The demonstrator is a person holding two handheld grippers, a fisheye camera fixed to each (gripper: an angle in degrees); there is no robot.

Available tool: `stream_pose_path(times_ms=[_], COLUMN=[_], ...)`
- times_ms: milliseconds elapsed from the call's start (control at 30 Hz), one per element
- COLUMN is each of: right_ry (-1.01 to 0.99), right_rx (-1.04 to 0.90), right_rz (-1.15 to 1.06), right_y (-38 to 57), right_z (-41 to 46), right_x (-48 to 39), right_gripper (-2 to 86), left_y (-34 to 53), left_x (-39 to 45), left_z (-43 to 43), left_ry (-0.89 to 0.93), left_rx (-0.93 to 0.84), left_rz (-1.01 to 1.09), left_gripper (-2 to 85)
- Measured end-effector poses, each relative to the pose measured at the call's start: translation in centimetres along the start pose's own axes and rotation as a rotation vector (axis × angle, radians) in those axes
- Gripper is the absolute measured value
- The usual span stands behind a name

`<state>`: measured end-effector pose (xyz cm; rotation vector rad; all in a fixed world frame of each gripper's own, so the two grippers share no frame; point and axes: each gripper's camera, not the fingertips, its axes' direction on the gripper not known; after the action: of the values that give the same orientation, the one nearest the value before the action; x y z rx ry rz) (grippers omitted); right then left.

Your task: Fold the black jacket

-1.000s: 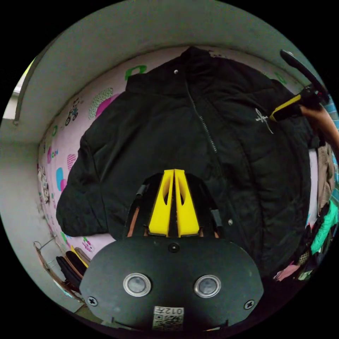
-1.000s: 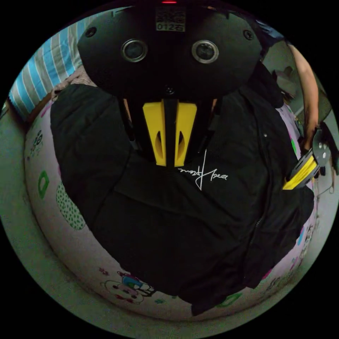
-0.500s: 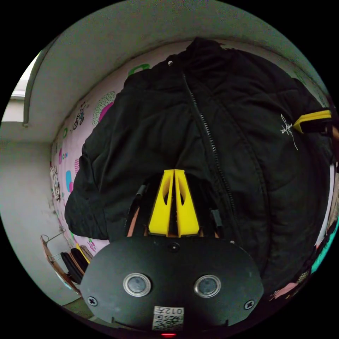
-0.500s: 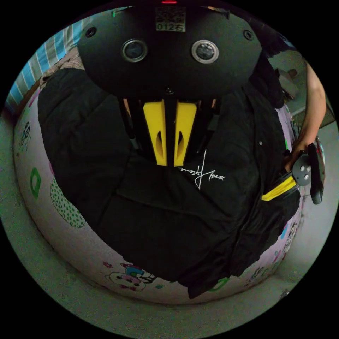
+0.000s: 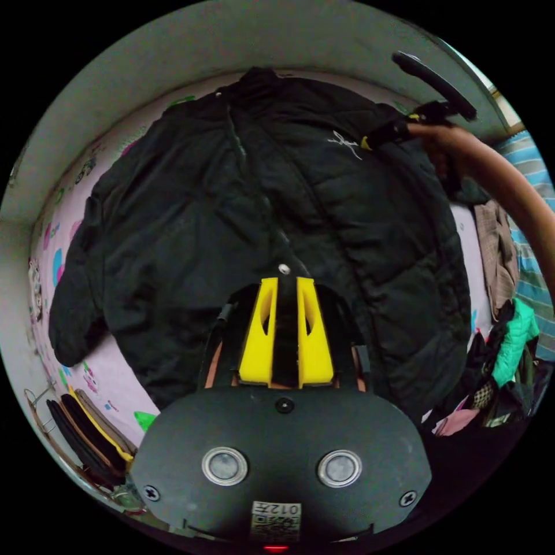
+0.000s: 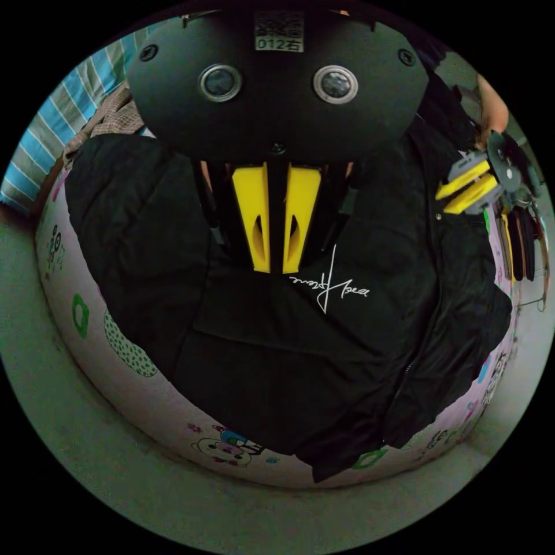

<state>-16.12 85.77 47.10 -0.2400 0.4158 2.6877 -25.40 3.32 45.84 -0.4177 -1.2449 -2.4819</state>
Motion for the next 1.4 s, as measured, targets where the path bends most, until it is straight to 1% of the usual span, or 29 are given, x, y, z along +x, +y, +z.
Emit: stream_pose_path(times_ms=[67, 133, 267, 400, 467, 567, 600, 633, 700, 767, 800, 900, 1033, 1133, 1200, 1267, 1400], right_ry=[0.009, 0.01, 0.009, -0.002, -0.007, -0.015, -0.014, -0.038, -0.108, -0.207, -0.217, -0.181, -0.099, 0.054, 0.083, -0.005, -0.166], right_rx=[0.002, 0.004, 0.018, 0.023, 0.05, 0.128, 0.143, 0.165, 0.151, 0.135, 0.139, 0.165, 0.197, 0.146, 0.15, 0.153, 0.155], right_rz=[0.013, 0.027, 0.031, 0.057, 0.053, 0.011, 0.003, -0.029, -0.086, -0.173, -0.201, -0.339, -0.478, -0.547, -0.573, -0.536, -0.432], right_y=[-0.2, -0.3, -0.4, -0.7, -0.6, 0.1, 0.2, 0.2, -0.3, -1.1, -1.2, -1.5, -1.9, -2.6, -2.8, -3.3, -4.1], right_z=[0.1, 0.1, 0.1, -0.1, -0.9, -2.5, -2.8, -3.2, -3.1, -2.7, -2.7, -2.2, -1.1, 1.1, 1.3, 0.7, -0.3], right_x=[0.2, 0.4, 1.1, 1.9, 2.0, 1.4, 1.2, 0.7, -0.2, -2.1, -2.7, -6.4, -10.3, -11.7, -11.3, -9.0, -3.4], right_gripper=[3.4, 3.3, 2.9, 2.1, 1.2, 0.6, 0.7, 1.2, 3.7, 6.4, 6.8, 9.4, 10.7, 9.1, 5.2, 0.2, -0.8], left_y=[0.2, 0.2, -0.3, -1.5, -2.2, -3.6, -4.0, -4.1, -4.7, -5.4, -5.9, -7.4, -9.6, -12.0, -13.1, -14.2, -15.7], left_x=[0.8, 1.1, 0.6, 1.7, 1.2, -1.6, -3.1, -3.9, -7.0, -8.7, -9.8, -11.6, -12.5, -13.4, -13.9, -14.5, -15.9], left_z=[1.1, 1.7, 1.2, 2.7, 3.3, 2.9, 2.6, 2.5, 2.5, 2.5, 2.5, 2.4, 2.9, 4.3, 4.9, 5.5, 5.5], left_ry=[-0.005, -0.049, -0.026, -0.158, -0.175, -0.097, -0.043, -0.014, 0.079, 0.128, 0.163, 0.194, 0.174, 0.166, 0.163, 0.163, 0.203], left_rx=[-0.018, -0.01, 0.008, -0.017, -0.016, -0.012, -0.008, -0.005, 0.006, 0.009, 0.012, 0.028, 0.022, 0.012, 0.009, 0.008, 0.062], left_rz=[-0.001, -0.003, -0.019, 0.046, 0.056, 0.007, -0.015, -0.025, -0.06, -0.071, -0.08, -0.074, -0.053, -0.062, -0.068, -0.077, -0.123], left_gripper=[4.0, 5.0, 6.9, 6.7, 5.8, 3.7, 3.0, 2.6, 1.7, 1.3, 1.1, 1.0, 1.2, 1.6, 2.0, 2.5, 4.2])
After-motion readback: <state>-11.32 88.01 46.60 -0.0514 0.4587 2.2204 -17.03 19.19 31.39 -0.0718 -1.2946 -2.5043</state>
